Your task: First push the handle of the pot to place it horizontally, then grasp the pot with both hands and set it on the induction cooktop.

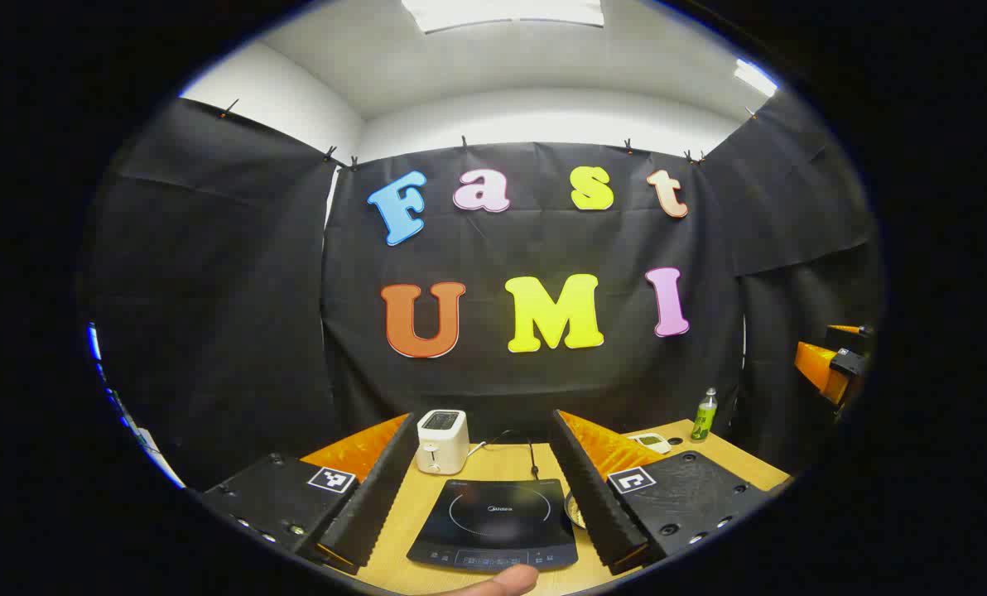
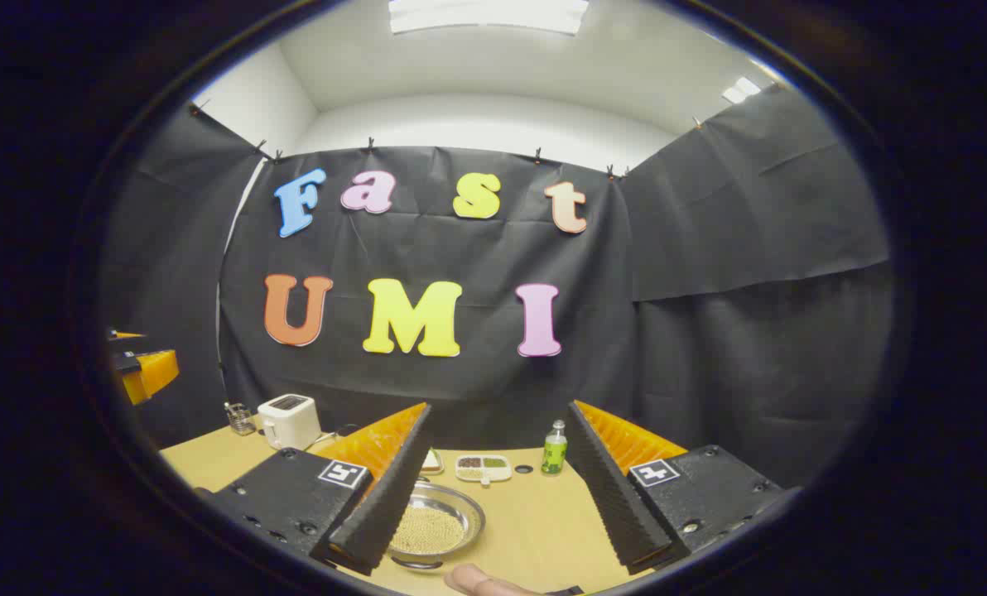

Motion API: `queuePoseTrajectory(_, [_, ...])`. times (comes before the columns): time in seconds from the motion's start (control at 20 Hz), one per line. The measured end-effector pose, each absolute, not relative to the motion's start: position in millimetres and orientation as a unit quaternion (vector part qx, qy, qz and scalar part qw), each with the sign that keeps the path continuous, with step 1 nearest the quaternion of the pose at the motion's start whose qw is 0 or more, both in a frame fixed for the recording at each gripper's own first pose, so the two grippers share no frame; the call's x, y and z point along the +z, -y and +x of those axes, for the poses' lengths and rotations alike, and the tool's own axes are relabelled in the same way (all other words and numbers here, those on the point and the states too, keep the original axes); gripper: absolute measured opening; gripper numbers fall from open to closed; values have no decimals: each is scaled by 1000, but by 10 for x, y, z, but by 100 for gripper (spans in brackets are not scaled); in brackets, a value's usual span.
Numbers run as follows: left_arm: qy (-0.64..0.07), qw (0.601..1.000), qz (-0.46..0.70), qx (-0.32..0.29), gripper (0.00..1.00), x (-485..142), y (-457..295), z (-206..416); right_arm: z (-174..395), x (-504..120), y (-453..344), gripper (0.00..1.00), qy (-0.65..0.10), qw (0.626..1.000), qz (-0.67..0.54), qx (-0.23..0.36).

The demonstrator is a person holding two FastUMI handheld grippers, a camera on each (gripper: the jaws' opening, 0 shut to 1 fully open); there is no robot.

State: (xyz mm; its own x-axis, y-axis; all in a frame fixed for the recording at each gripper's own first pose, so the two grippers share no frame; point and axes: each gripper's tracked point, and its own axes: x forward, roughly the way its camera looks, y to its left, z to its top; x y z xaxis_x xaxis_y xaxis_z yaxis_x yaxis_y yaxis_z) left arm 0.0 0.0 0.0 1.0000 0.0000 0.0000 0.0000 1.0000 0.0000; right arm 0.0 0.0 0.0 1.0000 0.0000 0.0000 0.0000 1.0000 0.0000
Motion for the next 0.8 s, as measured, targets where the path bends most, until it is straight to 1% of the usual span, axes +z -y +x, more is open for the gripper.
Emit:
queuePoseTrajectory(0.05, [0,1000,-1,-1,95,3,20,-1,11,-7,18,96,-3,1000,3,2])
queuePoseTrajectory(0.1, [1,1000,-1,-2,94,4,39,-5,16,-28,58,96,-5,1000,5,0])
queuePoseTrajectory(0.35, [11,1000,-7,-3,94,67,78,-27,64,-39,198,96,-7,1000,10,-13])
queuePoseTrajectory(0.4, [11,1000,-8,-5,94,71,94,-22,66,-48,202,100,-7,1000,11,-13])
queuePoseTrajectory(0.45, [11,1000,-8,-6,94,62,100,-30,69,-43,211,100,-7,1000,10,-14])
queuePoseTrajectory(0.5, [10,1000,-8,-5,94,55,97,-40,75,-55,236,96,-6,1000,10,-16])
queuePoseTrajectory(0.55, [11,1000,-7,-4,94,59,93,-59,85,-51,236,100,-6,1000,10,-17])
queuePoseTrajectory(0.6, [12,1000,-7,-4,94,61,95,-70,89,-64,235,100,-7,1000,13,-18])
queuePoseTrajectory(0.65, [12,1000,-8,-4,94,61,101,-87,108,-68,235,96,-8,1000,15,-18])
queuePoseTrajectory(0.8, [12,1000,-12,-5,94,48,114,-119,168,-164,192,96,-23,999,22,-11])
